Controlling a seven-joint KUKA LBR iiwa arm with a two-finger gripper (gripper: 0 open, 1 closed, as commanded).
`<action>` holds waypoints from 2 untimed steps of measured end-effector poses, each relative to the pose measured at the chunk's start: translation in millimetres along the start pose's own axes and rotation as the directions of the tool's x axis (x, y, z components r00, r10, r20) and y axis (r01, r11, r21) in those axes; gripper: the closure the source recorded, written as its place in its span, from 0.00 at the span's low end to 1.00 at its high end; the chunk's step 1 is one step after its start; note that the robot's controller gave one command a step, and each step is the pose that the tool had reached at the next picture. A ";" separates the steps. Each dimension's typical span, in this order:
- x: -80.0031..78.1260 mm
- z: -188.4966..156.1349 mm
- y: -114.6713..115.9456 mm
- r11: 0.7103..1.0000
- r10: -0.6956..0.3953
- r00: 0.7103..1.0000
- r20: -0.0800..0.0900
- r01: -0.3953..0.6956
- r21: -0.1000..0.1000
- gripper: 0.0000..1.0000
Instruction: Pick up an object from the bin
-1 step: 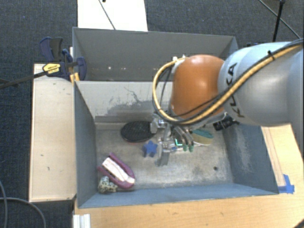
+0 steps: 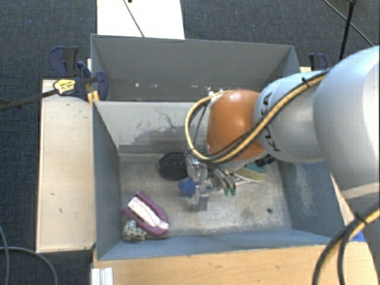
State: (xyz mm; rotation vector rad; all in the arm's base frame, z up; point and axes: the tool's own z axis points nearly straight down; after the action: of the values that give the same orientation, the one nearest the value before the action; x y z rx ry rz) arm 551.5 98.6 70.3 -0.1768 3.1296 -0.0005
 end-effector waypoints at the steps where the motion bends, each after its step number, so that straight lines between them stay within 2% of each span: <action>1: -2.5 -6.3 1.6 1.000 0.003 1.000 0.008 -0.003 -0.002 1.00; 2: -21.8 -126.1 2.4 0.997 -0.082 0.997 0.006 0.082 -0.001 1.00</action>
Offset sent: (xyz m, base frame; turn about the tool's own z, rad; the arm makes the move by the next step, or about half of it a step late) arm 0.0000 0.0000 0.0000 0.0000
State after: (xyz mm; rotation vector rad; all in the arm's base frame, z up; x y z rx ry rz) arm 572.0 103.4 196.6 -0.3053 3.1141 0.0014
